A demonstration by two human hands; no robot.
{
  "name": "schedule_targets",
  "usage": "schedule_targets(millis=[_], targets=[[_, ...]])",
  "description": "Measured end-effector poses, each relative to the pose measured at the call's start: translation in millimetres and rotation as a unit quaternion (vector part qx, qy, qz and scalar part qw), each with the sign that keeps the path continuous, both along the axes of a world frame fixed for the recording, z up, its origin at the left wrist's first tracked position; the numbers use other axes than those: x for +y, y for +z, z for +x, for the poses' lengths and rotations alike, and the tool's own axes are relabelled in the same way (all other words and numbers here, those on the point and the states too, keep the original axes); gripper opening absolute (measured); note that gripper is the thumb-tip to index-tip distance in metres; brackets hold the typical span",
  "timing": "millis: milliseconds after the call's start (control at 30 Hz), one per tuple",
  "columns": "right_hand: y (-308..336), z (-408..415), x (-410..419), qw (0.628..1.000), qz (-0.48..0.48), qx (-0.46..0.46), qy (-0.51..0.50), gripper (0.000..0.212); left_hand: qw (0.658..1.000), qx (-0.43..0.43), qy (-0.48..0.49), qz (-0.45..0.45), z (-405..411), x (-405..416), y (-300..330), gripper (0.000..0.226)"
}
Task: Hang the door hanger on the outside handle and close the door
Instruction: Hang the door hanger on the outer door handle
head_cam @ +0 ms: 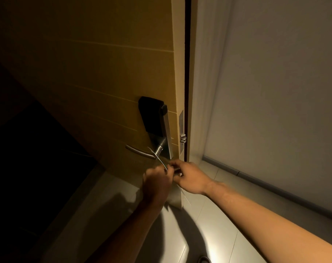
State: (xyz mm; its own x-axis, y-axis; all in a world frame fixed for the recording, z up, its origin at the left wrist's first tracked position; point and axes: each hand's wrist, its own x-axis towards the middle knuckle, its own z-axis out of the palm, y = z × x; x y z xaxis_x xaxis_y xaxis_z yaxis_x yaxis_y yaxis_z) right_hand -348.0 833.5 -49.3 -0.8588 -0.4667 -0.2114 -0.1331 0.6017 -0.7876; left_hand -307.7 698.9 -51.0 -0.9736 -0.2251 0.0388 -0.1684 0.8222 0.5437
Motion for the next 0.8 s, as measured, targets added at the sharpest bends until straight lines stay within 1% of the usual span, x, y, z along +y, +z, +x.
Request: schedule_targets(millis=[33,133,200,233,267,300,333,367,400,433,500,533,600,700,800], targets=[[-0.7,0.9,-1.6,1.0,-0.001,-0.006,0.014,0.045,1.0,0.006,0.0,-0.028,-0.8,1.9,-3.1,0.044],[-4.0,3.4,-5.6,1.0,0.0,-0.007,0.031,0.045,0.997,-0.018,-0.007,-0.076,-2.2,4.7,-3.1,0.035],[-15.4,-0.3,-5.6,0.999,0.009,0.021,0.033,0.045,0.995,-0.019,-0.021,-0.093,-4.3,6.9,-3.7,0.036],[-21.0,-2.0,-4.3,0.999,0.0,0.027,0.029,0.042,0.995,-0.011,-0.038,-0.092,-5.0,8.0,-3.4,0.037],[-23.1,-3.8,-3.0,1.0,-0.007,0.026,0.013,0.034,0.995,-0.006,-0.054,-0.08,-6.1,8.3,-4.9,0.036],[-26.9,-5.8,-2.4,0.998,-0.006,0.059,-0.003,0.025,0.995,0.001,-0.071,-0.063,-6.7,8.7,-6.4,0.035],[-28.9,-7.6,-3.1,0.999,-0.002,0.048,-0.026,0.024,0.996,-0.001,-0.081,-0.045,-6.9,8.7,-6.7,0.033],[-33.5,-12.5,-3.4,0.997,0.012,0.065,-0.036,0.026,0.996,0.0,-0.084,-0.033,-8.0,7.8,-7.7,0.03],[-35.3,-17.5,-5.1,0.997,0.016,0.057,-0.056,0.023,0.996,0.005,-0.087,-0.023,-10.1,7.4,-9.3,0.027],[-39.1,-20.6,-10.0,0.997,0.003,0.042,-0.065,0.019,0.996,0.009,-0.084,-0.014,-12.0,6.5,-11.2,0.023],[-42.9,-25.4,-18.9,0.995,-0.007,0.047,-0.088,0.017,0.997,0.018,-0.068,0.003,-17.3,5.9,-14.4,0.017],[-46.0,-25.3,-22.0,0.994,-0.034,0.033,-0.099,0.014,0.998,0.02,-0.057,0.008,-19.6,6.2,-17.5,0.016],[-53.8,-25.8,-27.1,0.985,-0.082,0.023,-0.148,0.014,0.998,0.034,-0.039,0.022,-22.0,8.5,-24.0,0.018],[-72.6,-21.9,-29.1,0.981,-0.115,0.002,-0.157,0.017,0.998,0.051,-0.024,0.033,-22.5,11.0,-37.1,0.026],[-84.4,-16.4,-31.5,0.982,-0.094,0.021,-0.161,0.016,0.998,0.038,-0.041,0.021,-20.4,7.4,-46.1,0.046]])
